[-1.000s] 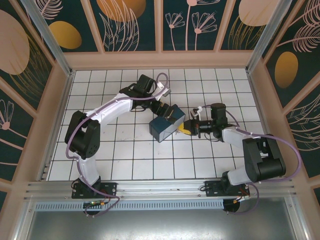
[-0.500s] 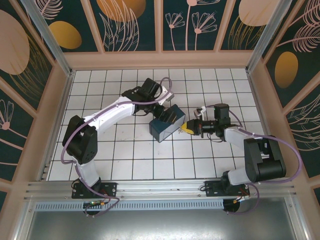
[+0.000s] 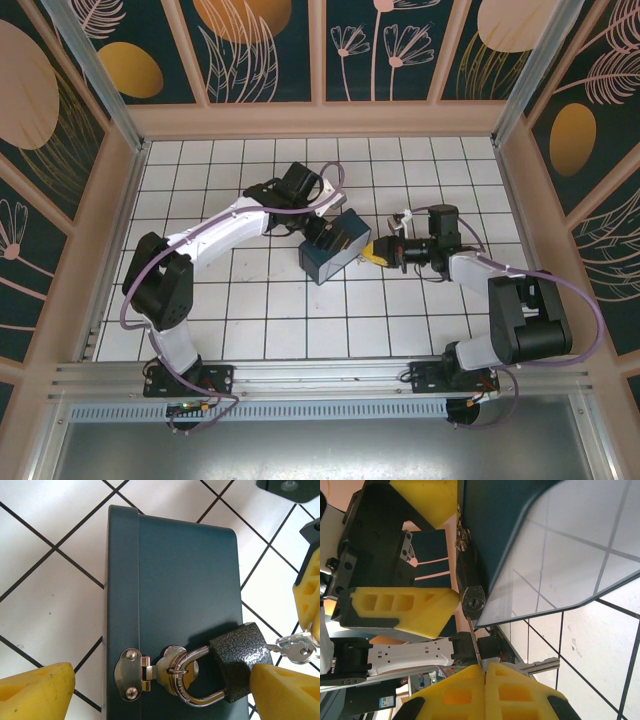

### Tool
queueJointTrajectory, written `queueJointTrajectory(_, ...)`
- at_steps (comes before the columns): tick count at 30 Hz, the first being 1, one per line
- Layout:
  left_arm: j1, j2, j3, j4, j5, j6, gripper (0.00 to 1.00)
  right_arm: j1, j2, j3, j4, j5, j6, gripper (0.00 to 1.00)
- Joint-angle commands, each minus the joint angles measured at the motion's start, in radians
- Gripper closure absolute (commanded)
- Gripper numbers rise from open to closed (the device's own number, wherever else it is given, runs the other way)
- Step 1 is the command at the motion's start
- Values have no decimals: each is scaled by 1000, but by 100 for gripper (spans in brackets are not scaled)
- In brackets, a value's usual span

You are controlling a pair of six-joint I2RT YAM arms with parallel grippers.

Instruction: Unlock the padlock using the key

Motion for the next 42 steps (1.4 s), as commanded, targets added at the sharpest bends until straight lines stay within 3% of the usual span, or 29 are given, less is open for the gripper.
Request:
queueJointTrajectory(1, -4, -21, -25, -61, -23, 51, 12, -6, 9, 33, -24, 2, -19, 100)
queueJointTrajectory(5, -3, -34, -16, -47, -35, 60, 11, -2, 18, 46, -57, 8, -42, 100)
queueJointTrajectory(8, 0, -76, -3, -10, -55, 138, 8, -8, 13, 45, -76, 13, -56, 100)
queueJointTrajectory(11, 8, -77, 21, -15, -76, 341, 6, -25, 8, 38, -91, 14, -69, 100)
queueJointTrajectory(14, 11, -77, 17, -35, 11, 684, 8, -36, 6, 53, -164, 24, -125, 100)
queueJointTrajectory(18, 50, -95, 67, 34, 159, 870, 5, -48, -11, 68, -221, 36, -173, 100)
queueJointTrajectory(22, 56, 80, 270, -169, 242, 1030, 8, -58, -11, 61, -208, 43, -176, 100)
queueJointTrajectory(27, 52, 135, 327, -277, 376, 1148, 9, -61, -39, 70, -219, 51, -173, 100)
queueJointTrajectory(33, 53, 148, 299, -394, 414, 1256, 12, -63, -18, 78, -207, 56, -177, 100)
queueJointTrajectory(42, 52, 142, 229, -339, 453, 1275, 16, -58, -1, 122, -257, 50, -213, 100)
